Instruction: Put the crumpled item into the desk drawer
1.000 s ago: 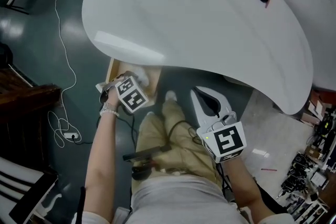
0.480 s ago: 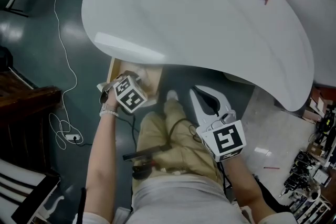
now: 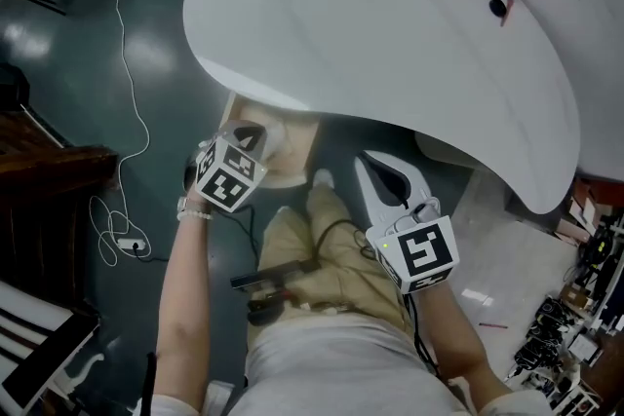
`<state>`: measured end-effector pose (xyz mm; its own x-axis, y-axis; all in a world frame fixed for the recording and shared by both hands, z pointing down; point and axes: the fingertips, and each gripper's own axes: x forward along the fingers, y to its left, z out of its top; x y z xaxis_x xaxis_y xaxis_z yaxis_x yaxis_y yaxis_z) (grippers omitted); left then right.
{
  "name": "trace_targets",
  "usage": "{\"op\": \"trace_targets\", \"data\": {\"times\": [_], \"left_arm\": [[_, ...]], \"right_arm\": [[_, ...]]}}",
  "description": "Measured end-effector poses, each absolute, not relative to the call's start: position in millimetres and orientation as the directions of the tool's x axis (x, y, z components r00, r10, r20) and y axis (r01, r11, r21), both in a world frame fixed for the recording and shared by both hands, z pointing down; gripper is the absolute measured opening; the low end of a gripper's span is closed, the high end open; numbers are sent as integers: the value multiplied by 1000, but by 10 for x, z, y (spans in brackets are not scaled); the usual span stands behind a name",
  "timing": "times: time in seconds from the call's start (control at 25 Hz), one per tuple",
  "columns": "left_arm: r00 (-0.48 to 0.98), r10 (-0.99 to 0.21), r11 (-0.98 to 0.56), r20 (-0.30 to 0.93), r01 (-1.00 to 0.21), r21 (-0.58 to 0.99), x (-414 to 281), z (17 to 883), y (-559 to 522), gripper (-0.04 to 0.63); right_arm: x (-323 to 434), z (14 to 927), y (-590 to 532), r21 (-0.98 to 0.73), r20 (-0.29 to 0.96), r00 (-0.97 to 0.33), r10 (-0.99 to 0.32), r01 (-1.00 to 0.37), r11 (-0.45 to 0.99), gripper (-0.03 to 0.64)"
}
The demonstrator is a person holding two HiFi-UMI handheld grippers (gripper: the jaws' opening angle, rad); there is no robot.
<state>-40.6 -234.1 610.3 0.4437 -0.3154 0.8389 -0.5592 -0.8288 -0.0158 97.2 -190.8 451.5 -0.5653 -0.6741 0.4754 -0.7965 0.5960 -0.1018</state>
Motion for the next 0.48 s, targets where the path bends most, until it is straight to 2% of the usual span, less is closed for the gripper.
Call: {"op": "trace_targets", "data": {"times": [0.48], "left_arm": [[543, -545, -710, 639, -704, -7, -680, 4910, -2313, -3]], "right_arm": [[716, 4093, -1903, -66, 437, -581, -687, -783, 619, 5]]}}
